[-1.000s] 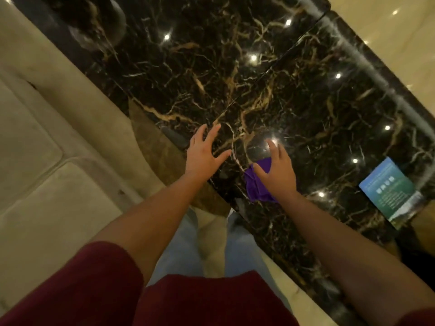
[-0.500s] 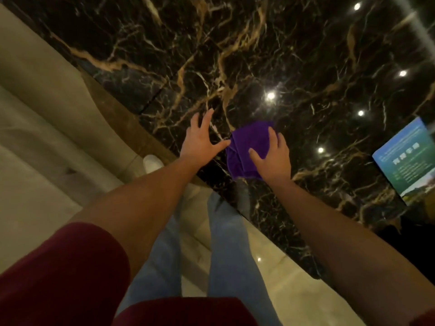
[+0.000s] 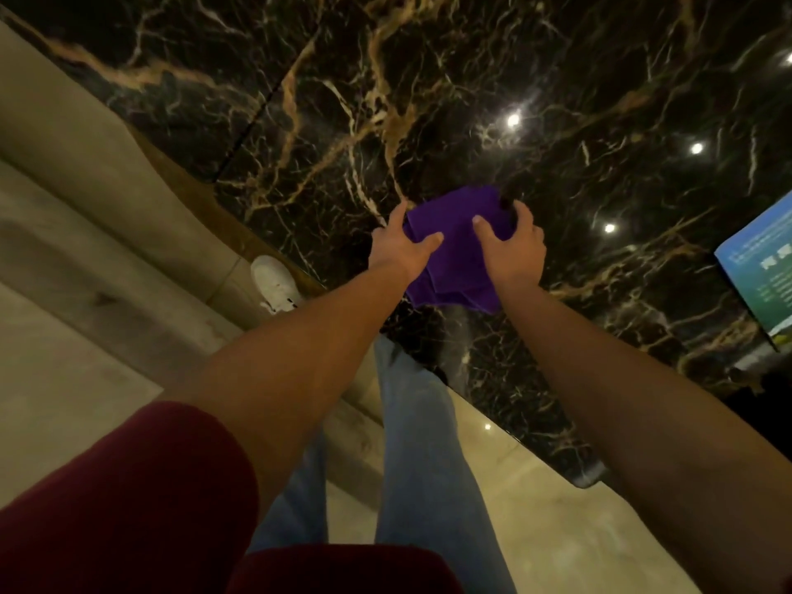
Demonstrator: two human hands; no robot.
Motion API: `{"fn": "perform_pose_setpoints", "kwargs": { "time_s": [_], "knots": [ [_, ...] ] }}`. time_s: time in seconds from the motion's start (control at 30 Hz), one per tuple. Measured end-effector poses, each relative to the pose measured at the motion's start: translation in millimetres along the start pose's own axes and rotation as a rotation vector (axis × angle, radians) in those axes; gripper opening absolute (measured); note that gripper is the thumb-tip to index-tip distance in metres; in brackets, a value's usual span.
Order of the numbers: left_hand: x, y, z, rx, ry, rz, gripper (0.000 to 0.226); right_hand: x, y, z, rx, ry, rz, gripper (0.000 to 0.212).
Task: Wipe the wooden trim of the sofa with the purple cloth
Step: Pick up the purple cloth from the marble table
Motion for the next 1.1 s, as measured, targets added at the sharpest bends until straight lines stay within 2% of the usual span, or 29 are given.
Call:
{"fn": "perform_pose_setpoints", "kwargs": {
  "time_s": [0.17,0.23,0.3,0.37,0.43,0.5,0.57,0.67,0.77,0.87,0.97,1.1],
  "knots": [
    [-7,-2,-7,-0.095,0.072,0.086,0.087,4,-5,-3,-0.103,-0.021,-0.051,0.086],
    [-8,-5,-6,-0.15,0.076,0.174,0.082,2,-7,-3,-0.17,-0.045,-0.133,0.089],
    [-7,-10,-3,-0.212,0.084,0.227,0.078,2,-6,-1,-0.225,-0.161,-0.292,0.09],
    [-8,-9,-3,-0.215,0.069,0.2,0.073,-5,-13,3,-0.285,-0.233,-0.411,0.076],
    [-8,-8,-3,-0.195,0.047,0.124,0.071,-12,-19,7,-0.306,-0.225,-0.417,0.055],
    [-13,1,-3,-0.167,0.04,0.08,0.064,-22,-25,16,-0.311,-0.191,-0.409,0.042],
    [-17,12,-2,-0.147,0.043,0.093,0.054,-37,-24,25,-0.332,-0.131,-0.411,0.038],
    [-29,34,4,-0.149,0.076,0.2,0.044,-65,-17,43,-0.334,0.023,-0.324,0.04],
    [-41,63,22,-0.139,0.079,0.286,0.044,-97,-10,67,-0.31,0.141,-0.309,0.042],
    [-48,105,47,-0.114,0.039,0.435,0.046,-133,-6,94,-0.346,0.171,-0.359,0.047],
    [-47,154,88,-0.222,-0.017,0.668,0.044,-176,4,125,-0.326,0.259,-0.38,0.052],
    [-58,232,155,-0.303,-0.182,0.649,0.047,-247,28,189,-0.302,0.402,-0.404,0.057]
  ]
}}
Point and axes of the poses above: each hand's wrist, its own z-axis away from the middle knuckle, its own y-axis out of the back of the hand, x = y × z, the point moved 2 cm from there along -z, towards the middle knuckle, and after that the axes turned 11 degrees about y, right-handed, at the moved point
